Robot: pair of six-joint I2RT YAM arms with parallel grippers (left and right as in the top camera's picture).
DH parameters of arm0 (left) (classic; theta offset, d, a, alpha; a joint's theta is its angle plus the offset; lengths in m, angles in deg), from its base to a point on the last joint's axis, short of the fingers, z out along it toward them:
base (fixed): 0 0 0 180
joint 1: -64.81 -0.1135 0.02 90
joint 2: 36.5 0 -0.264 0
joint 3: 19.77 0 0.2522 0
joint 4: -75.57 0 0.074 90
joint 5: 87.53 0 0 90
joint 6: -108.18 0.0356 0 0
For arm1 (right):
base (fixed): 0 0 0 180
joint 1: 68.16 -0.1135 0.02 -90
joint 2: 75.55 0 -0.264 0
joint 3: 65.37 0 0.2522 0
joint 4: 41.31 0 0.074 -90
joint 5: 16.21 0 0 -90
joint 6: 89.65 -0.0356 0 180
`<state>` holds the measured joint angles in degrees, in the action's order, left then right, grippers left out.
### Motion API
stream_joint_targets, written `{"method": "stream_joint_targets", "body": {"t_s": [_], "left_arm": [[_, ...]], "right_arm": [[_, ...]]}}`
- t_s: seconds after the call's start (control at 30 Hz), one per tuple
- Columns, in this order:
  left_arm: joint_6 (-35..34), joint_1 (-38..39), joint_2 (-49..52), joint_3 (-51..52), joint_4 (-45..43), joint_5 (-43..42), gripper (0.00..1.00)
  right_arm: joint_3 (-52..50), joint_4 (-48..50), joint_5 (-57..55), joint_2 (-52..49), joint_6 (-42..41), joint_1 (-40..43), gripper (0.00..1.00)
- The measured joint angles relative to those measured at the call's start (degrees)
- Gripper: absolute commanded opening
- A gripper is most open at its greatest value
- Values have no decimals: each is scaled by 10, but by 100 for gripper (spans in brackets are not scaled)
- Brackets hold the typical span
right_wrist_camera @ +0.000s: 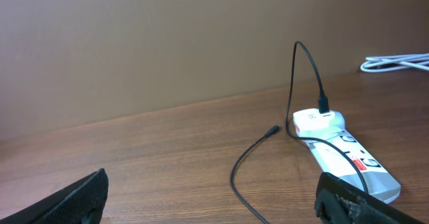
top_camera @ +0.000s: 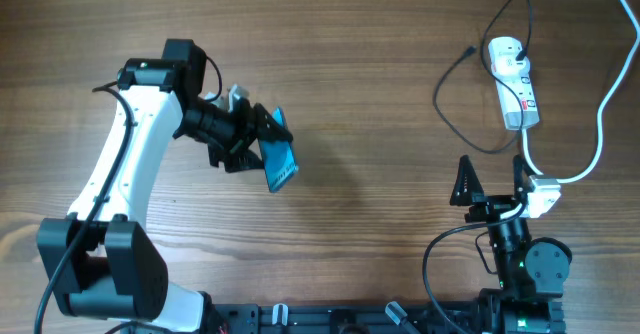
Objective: Plug charger to phone and switch on socket
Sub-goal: 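Lift the phone with the left gripper and tilt it upright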
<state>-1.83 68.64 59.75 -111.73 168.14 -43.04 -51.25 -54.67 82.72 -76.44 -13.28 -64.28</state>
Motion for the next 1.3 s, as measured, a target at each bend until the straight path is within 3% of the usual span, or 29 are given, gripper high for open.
{"method": "stream_joint_targets", "body": {"t_s": [0.2, 0.43, 0.77, 1.3], "left_arm": [[90, -1, 7, -2, 108, 2, 44], [118, -2, 7, -2, 112, -2, 44], [10, -2, 7, -3, -39, -64, 44], [-44, -2, 7, -3, -41, -171, 47]], "right_arm": [[0, 0, 0, 0, 0, 0, 100], [0, 0, 0, 0, 0, 0, 100], [0, 0, 0, 0, 0, 0, 100], [0, 0, 0, 0, 0, 0, 100]]}}
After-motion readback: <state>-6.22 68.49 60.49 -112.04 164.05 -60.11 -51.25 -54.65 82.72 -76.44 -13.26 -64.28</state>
